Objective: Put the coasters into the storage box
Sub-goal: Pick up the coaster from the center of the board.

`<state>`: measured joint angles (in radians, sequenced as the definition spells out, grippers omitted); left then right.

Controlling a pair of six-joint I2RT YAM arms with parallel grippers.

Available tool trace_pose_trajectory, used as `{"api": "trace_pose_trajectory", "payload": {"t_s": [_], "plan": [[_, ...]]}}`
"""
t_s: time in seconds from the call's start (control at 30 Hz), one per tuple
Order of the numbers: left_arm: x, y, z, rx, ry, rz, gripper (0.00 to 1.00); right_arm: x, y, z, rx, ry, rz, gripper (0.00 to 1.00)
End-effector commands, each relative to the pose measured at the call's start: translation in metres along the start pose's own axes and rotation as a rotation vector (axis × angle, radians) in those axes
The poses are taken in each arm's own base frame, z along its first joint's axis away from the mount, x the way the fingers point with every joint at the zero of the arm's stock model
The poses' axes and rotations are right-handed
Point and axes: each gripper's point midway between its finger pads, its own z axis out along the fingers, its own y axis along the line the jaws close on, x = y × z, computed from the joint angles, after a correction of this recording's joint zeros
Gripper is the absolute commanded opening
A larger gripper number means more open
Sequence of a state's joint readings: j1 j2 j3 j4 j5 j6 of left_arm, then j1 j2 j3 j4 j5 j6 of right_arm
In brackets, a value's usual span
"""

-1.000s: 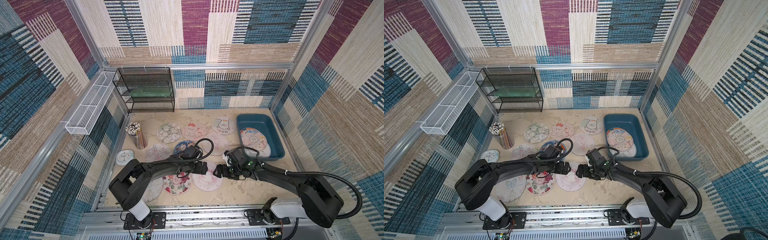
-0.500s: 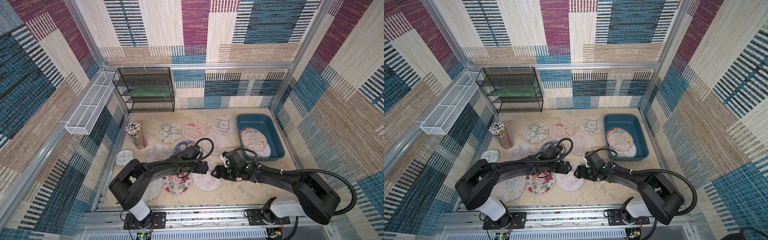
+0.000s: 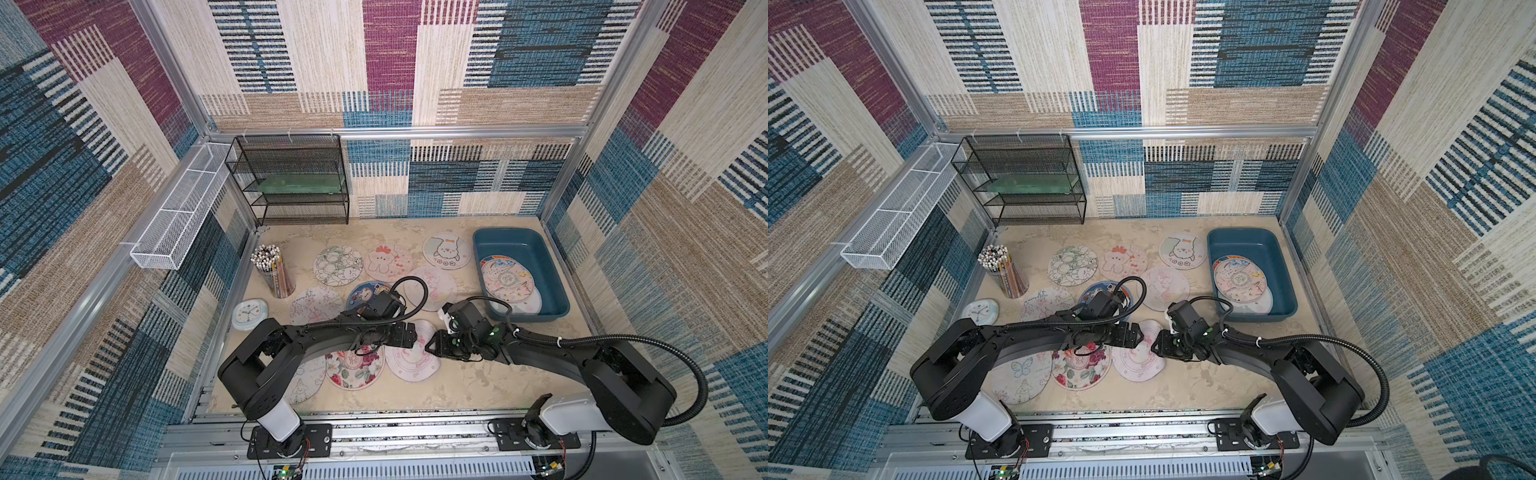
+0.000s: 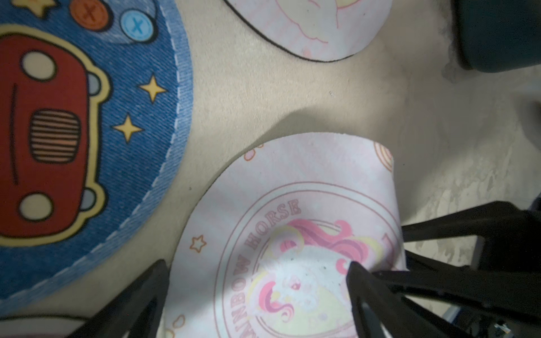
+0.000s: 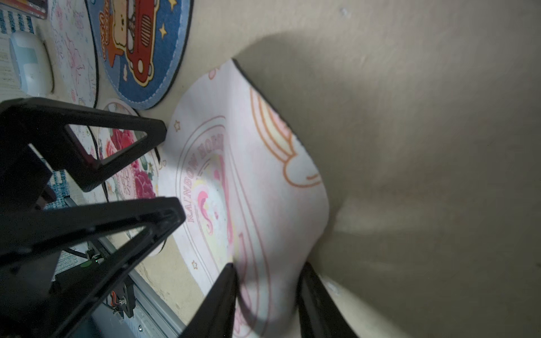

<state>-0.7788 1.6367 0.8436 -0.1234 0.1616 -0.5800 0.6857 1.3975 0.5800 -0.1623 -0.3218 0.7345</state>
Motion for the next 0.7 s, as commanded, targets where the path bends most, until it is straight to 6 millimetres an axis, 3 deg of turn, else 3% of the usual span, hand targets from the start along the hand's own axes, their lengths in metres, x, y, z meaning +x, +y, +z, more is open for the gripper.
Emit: {"api": "trace_pose_trajectory", "payload": {"t_s": [0.0, 0.33, 0.67], "plan": [[0.016, 0.008, 0.003, -0.029, 0.068, -0.026, 0.94, -0.011, 0.012, 0.001, -0.035, -0.031, -0.033, 0.34], [0.012, 0.004, -0.001, -0.010, 0.043, -0.002, 0.95, -0.014, 0.013, 0.005, 0.016, -0.008, -0.053, 0.05], [-0.003, -0.015, -0.014, 0.084, -0.046, 0.051, 0.95, -0.049, 0.020, -0.039, 0.111, -0.130, -0.101, 0.01]]}}
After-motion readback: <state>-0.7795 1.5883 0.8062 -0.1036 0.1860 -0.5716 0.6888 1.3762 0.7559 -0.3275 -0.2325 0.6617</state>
